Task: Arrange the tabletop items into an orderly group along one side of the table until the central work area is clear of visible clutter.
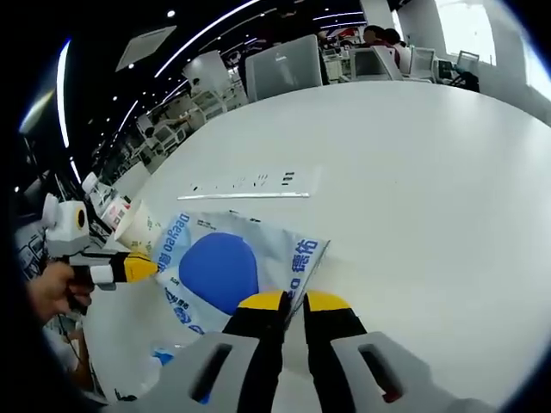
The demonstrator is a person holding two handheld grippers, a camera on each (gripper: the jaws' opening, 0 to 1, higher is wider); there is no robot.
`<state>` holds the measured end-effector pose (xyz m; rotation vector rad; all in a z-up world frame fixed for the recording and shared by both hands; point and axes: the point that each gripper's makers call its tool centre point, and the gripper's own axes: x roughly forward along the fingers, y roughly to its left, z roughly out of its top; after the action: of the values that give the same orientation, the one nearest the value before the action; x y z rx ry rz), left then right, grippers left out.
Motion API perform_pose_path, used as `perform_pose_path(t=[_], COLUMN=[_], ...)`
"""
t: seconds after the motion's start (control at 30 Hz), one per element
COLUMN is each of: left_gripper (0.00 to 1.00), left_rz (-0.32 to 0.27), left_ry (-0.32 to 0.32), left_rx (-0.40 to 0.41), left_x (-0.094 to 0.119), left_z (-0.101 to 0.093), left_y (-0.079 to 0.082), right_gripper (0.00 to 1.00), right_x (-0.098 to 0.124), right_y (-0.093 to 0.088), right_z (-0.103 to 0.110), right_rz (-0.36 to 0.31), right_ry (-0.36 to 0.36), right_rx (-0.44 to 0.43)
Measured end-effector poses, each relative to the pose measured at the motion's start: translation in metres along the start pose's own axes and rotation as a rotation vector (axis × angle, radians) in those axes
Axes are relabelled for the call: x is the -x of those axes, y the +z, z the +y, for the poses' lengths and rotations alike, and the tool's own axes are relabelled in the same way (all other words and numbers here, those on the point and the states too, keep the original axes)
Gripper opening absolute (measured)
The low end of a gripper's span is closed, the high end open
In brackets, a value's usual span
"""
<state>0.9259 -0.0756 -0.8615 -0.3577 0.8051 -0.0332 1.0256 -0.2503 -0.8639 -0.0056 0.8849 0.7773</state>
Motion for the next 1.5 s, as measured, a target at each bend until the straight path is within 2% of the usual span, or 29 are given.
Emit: perform_pose_path(t=[0.13,0.37,0.5,0.6,0.8,0.9,0.93,1.1,1.23,1.5], left_gripper=[0.03,0.06,0.06,0.06,0.17,0.23,0.24,0.26,0.28,0.31], left_rz=[-0.001,0.006,-0.002,-0.001,-0.019,-0.024,-0.025,-0.032,-0.049,0.011], left_ry=[0.013,0.012,0.004,0.005,-0.015,-0.017,-0.027,-0.063,-0.128,-0.240], left_rx=[-0.040,-0.044,-0.049,-0.084,-0.115,-0.149,-0.164,-0.214,-0.243,-0.333], left_x=[0.002,0.005,0.008,0.012,0.018,0.023,0.026,0.032,0.034,0.030], left_z=[-0.001,-0.001,-0.003,-0.005,-0.012,-0.016,-0.019,-0.031,-0.050,-0.077], left_y=[-0.004,-0.007,-0.005,-0.005,-0.004,-0.004,-0.004,-0.004,-0.006,-0.027], right_gripper=[0.06,0.10,0.17,0.19,0.23,0.29,0.31,0.37,0.41,0.51], right_x=[-0.002,0.003,0.007,0.015,0.036,0.052,0.049,0.065,0.077,0.103], right_y=[0.001,0.003,0.007,0.011,0.013,0.009,0.007,-0.006,-0.018,-0.048], right_z=[0.000,-0.007,-0.010,-0.008,0.000,0.007,0.003,0.010,0.010,0.025], right_rz=[-0.009,-0.031,-0.055,-0.086,-0.144,-0.157,-0.165,-0.187,-0.201,-0.206], right_ry=[0.004,-0.030,-0.031,-0.028,-0.003,-0.008,-0.009,-0.019,-0.029,-0.059], right_rx=[0.004,0.050,0.055,0.037,0.010,0.005,0.000,-0.018,-0.051,-0.077])
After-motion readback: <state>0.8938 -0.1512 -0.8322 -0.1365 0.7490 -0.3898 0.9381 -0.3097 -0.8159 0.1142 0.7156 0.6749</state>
